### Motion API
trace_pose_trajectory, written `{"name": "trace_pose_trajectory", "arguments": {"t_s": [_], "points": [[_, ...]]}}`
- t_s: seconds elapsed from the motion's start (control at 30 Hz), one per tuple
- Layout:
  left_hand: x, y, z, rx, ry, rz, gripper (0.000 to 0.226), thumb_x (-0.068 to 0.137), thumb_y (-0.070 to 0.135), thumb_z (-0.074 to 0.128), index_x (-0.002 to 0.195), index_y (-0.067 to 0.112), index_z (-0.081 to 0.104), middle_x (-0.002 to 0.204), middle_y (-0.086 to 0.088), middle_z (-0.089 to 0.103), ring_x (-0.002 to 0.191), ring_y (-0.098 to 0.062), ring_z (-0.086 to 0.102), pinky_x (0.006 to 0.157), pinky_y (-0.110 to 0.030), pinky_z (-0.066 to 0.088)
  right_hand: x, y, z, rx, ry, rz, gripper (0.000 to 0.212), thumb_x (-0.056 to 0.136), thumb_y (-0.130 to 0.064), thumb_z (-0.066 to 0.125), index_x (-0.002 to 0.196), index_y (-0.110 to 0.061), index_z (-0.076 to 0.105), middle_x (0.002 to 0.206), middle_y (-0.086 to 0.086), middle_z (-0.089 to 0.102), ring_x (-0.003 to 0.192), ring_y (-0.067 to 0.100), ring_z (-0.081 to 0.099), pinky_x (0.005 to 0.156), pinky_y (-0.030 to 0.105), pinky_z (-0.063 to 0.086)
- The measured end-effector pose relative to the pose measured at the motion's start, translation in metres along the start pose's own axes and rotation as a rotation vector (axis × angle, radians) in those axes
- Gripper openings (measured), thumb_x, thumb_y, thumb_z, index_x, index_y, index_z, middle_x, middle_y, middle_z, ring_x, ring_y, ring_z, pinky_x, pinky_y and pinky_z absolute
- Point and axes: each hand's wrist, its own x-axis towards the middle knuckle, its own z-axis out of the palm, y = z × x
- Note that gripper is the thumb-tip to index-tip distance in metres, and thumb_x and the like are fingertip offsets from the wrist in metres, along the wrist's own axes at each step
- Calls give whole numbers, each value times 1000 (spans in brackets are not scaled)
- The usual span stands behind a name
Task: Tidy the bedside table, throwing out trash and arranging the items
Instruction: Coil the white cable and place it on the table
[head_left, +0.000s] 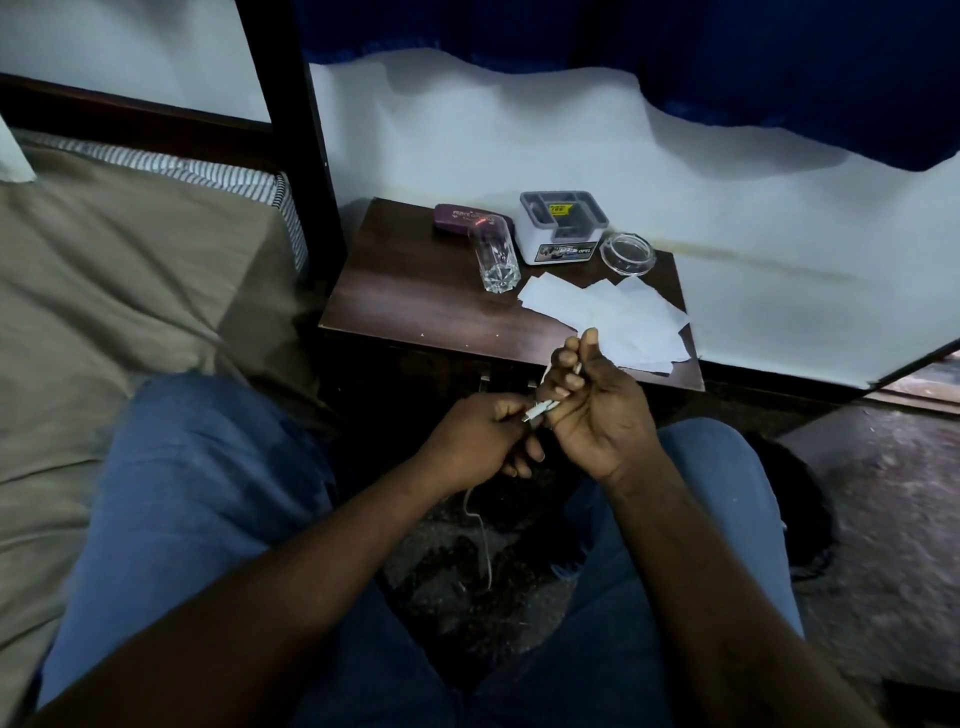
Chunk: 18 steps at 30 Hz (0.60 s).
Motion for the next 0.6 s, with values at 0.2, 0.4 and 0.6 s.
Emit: {"name": "trace_pose_trajectory", "arguments": {"t_s": [0.2,0.4,0.6], "points": [[-6,-7,8,186,-102,-100,26,106,19,54,96,10,76,63,1,71,49,-11,64,49,-19,50,7,-4,-3,-374,182,-296,28,109,-21,52,88,-8,65,76,2,66,64,7,59,61,17,49],[-2,13,-20,639,156,322,8,94,23,72,94,21,80,84,7,76,77,-6,67,72,-25,50,8,11,-10,-967,185,-274,30,108,-13,55,80,-16,67,75,-4,74,66,9,67,68,24,56],[-6,24,-47,657,171,466,13,87,12,75,97,20,76,95,8,78,89,-8,72,86,-34,56,1,33,-6,-1301,58,-19,34,108,-15,50,78,-14,66,62,0,64,47,9,57,53,27,44]]}}
